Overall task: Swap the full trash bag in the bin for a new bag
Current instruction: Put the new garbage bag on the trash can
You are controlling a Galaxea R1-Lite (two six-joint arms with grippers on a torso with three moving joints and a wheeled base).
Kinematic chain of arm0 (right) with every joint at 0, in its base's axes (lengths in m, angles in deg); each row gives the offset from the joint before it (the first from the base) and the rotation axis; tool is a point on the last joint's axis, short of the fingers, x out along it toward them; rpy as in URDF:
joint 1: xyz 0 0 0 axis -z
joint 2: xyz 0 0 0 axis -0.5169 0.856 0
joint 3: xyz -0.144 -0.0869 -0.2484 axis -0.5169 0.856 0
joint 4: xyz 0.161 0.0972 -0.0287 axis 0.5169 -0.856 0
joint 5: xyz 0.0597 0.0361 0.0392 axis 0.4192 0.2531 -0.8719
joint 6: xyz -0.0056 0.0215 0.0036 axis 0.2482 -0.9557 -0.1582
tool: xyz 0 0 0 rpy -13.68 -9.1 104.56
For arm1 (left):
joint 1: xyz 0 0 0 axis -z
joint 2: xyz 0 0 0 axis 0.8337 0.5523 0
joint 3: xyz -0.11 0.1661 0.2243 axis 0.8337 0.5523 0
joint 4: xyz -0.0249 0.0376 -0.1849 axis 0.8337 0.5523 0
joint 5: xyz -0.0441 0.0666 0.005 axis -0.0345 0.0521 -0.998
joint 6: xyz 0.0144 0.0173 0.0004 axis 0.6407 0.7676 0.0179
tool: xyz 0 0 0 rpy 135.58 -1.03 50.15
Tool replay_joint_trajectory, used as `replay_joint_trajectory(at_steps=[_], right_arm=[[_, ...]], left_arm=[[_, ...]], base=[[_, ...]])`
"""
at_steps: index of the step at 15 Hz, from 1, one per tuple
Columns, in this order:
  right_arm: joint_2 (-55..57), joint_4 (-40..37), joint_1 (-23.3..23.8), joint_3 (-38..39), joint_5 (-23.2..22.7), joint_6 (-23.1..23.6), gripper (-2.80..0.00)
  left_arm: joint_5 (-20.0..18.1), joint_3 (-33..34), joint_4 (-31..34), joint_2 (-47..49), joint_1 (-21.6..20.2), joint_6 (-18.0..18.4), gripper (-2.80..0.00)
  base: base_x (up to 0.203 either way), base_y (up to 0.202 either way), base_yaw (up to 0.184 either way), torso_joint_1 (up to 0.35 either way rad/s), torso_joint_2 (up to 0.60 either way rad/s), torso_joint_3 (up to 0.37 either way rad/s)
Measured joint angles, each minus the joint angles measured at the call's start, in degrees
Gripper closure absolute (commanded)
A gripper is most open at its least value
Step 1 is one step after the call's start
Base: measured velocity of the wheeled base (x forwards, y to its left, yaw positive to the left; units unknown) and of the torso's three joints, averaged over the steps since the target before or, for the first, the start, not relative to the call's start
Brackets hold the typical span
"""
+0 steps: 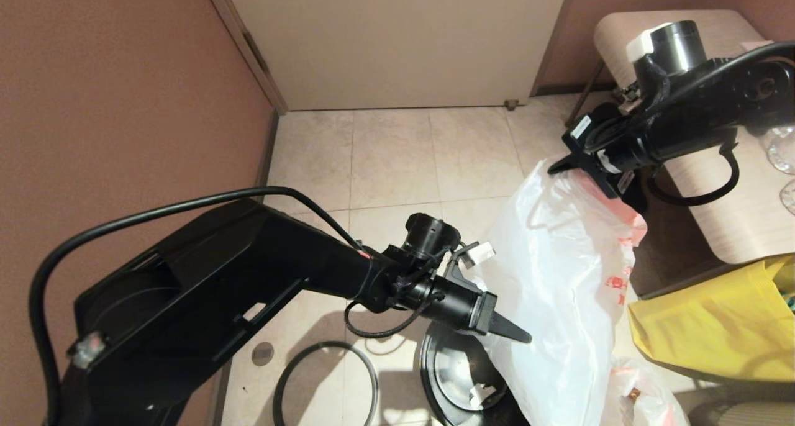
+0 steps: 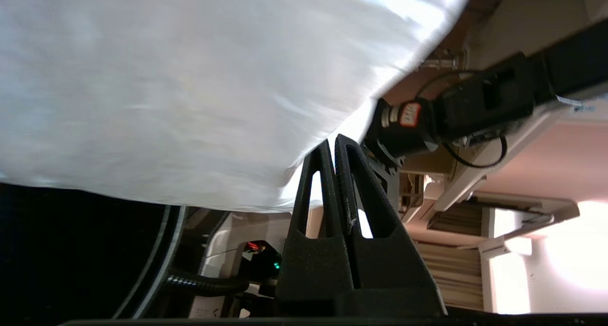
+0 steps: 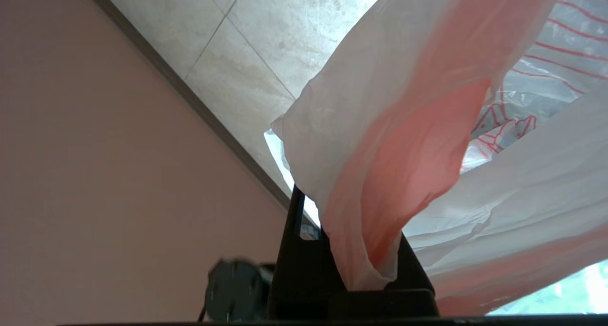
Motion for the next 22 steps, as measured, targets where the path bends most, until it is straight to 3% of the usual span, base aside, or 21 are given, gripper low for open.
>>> replay_joint_trajectory(at_steps=[3, 5, 7, 13, 16, 19, 22], right_arm=[[-0.4, -0.22, 0.27, 0.04, -2.73, -0.02, 0.0], [-0.78, -0.37, 0.27, 0.17, -3.09, -0.02, 0.0], [-1.59, -0.57, 0.25, 0.17, -3.15, -0.02, 0.0], [-3.07, -2.25, -0.52, 0.26, -6.16, 0.07, 0.0], [-2.8, -2.29, -0.71, 0.34, -6.97, 0.2, 0.0], [-1.69, -2.18, -0.56, 0.34, -8.82, 1.3, 0.0], [-1.8, -2.16, -0.01, 1.02, -11.34, 3.78, 0.0]], left_arm=[[1.08, -10.4, 9.9, 3.55, -0.72, 1.36, 0.0], [5.33, -18.41, 17.38, 6.15, -0.03, 3.27, 0.0], [12.95, -22.69, 22.58, 8.91, 1.95, 6.44, 0.0], [33.86, -23.97, 23.42, 13.02, 3.69, 9.6, 0.0], [33.22, -20.12, 24.7, 10.41, 3.43, 8.22, 0.0], [31.67, -9.82, 23.94, 4.95, 3.46, 7.91, 0.0], [31.2, 1.88, 16.04, -0.2, 1.84, 6.99, 0.0]], base=[[0.0, 0.0, 0.0, 0.0, 0.0, 0.0], [0.0, 0.0, 0.0, 0.0, 0.0, 0.0], [0.0, 0.0, 0.0, 0.0, 0.0, 0.0], [0.0, 0.0, 0.0, 0.0, 0.0, 0.0], [0.0, 0.0, 0.0, 0.0, 0.0, 0.0], [0.0, 0.0, 0.0, 0.0, 0.0, 0.0], [0.0, 0.0, 0.0, 0.0, 0.0, 0.0]])
